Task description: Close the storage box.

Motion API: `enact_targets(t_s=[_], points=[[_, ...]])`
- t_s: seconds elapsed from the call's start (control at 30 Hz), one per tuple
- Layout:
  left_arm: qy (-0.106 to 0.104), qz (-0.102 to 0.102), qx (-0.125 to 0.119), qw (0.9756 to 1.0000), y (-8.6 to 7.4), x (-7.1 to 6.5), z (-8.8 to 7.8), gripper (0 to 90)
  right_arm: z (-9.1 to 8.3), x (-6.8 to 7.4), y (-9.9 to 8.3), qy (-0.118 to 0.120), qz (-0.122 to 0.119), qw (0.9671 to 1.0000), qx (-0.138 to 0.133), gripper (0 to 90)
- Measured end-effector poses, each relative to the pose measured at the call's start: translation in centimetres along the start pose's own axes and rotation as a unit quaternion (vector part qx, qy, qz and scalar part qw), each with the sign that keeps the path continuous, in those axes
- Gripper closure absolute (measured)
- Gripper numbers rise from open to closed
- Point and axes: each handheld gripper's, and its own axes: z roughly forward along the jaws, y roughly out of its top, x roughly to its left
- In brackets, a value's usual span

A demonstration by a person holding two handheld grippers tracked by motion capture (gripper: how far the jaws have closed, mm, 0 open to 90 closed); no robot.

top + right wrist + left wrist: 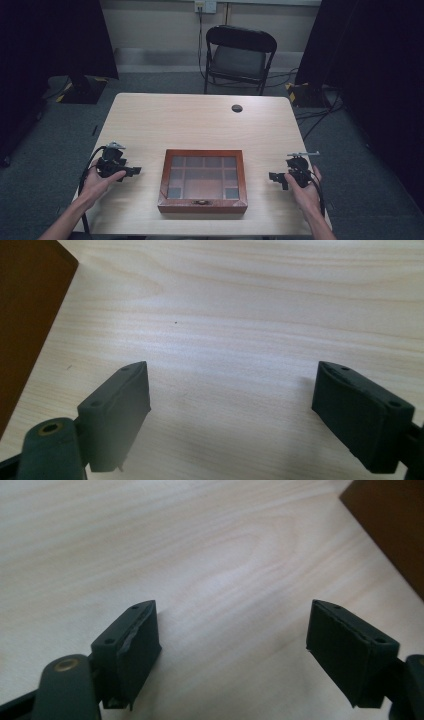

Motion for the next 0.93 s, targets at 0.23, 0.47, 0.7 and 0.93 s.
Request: enact_targets(t_s=[0.23,0.47,0.7,0.93], points=[[0.050,0.030,-0.026,0.9979,-0.4,-0.6,0.8,14.2,1.1,1.0,-0.5,-0.058,-0.019,0.9980,-0.014,10.1],[0.069,0.020,-0.054,0.9959,-0.5,-1.2,2.1,0.0,2.6,1.7,-1.2,-0.071,-0.047,0.9938,-0.072,0.0],[0.066,0.021,-0.079,0.9945,-0.7,-1.0,2.4,0.0,3.2,1.9,-1.3,-0.069,-0.047,0.9908,-0.106,0.0],[0.065,0.020,-0.081,0.9944,-0.7,-1.0,2.5,0.0,3.2,1.9,-1.3,-0.068,-0.049,0.9908,-0.106,0.0]])
